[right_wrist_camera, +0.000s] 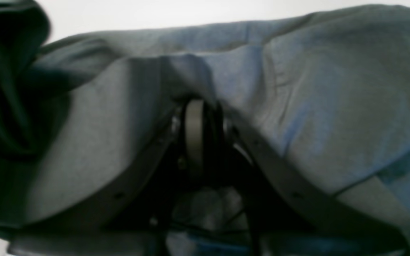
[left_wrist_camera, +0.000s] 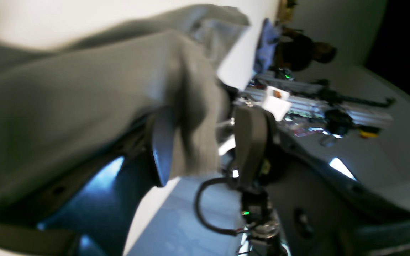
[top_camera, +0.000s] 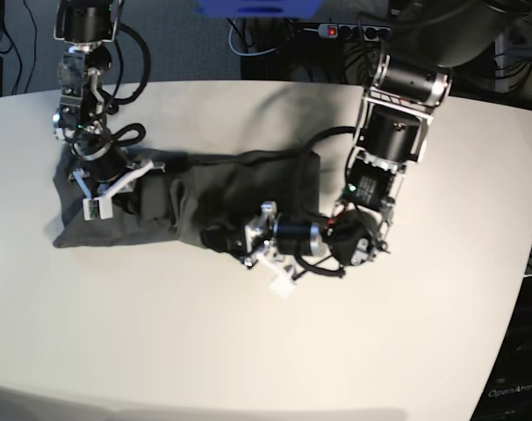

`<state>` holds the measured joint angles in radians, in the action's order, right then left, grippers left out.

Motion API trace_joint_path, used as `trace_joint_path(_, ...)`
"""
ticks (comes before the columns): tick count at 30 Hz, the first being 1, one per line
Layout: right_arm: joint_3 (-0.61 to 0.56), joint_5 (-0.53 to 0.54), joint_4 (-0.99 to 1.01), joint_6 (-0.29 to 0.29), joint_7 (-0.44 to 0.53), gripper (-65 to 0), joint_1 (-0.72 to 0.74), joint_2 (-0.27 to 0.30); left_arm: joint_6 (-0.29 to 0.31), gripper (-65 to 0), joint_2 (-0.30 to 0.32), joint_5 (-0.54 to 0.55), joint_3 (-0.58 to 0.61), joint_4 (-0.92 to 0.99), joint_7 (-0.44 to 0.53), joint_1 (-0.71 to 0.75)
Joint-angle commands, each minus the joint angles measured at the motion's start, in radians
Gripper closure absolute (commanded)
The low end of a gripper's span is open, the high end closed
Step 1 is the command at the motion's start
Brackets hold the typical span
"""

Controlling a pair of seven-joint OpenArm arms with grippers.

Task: Fold the T-shirt properly
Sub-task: 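Lay the folded end onto the strip middle with the left gripper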

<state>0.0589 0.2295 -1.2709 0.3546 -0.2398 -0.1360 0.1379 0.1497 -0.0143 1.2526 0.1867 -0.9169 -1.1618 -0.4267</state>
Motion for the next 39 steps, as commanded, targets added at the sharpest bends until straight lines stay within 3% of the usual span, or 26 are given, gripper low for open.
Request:
trace_joint_path(1,-0.027,-0.107,0.072,0.013,-0.339,-6.5,-0.050,-0.017,0.009,-28.1,-0.028,0.029,0.001,-0.014,0.001,-0.030)
trace_joint_path(7,-0.027,-0.107,0.072,0.013,-0.339,-6.5,-0.049,-0.016,0.009,-28.0,-0.042,0.075,-0.005,-0.028,-0.010,-0.039)
trace_joint_path(15,-0.026,-0.109,0.072,0.013,-0.310,-6.5,-0.053,-0.016,0.009,-27.9,0.113,0.227,0.001,-0.028,-0.011,-0.028)
trace_joint_path(21,-0.026,-0.109,0.073,0.013,-0.310,-6.5,-0.053,-0.016,0.003,-27.9,0.132,0.231,-0.002,-0.028,-0.094,-0.004)
trace_joint_path(25,-0.026,-0.109,0.073,0.013,-0.303,-6.5,-0.053,-0.016,0.000,-27.1,0.149,0.231,0.003,-0.017,-0.093,0.009)
trace_joint_path(30,-0.026,-0.109,0.073,0.013,-0.303,-6.5,-0.055,-0.016,0.000,-10.1,0.169,0.231,0.001,-0.024,-0.100,0.027)
trace_joint_path(33,-0.026,-0.109,0.073,0.013,-0.303,-6.5,-0.053,-0.016,0.000,-1.9,0.169,0.169,0.003,-0.024,-0.103,0.027)
trace_joint_path(39,-0.026,-0.109,0.073,0.013,-0.304,-6.5,-0.050,-0.016,0.000,-1.9,0.159,-0.017,0.003,-0.017,-0.099,0.024)
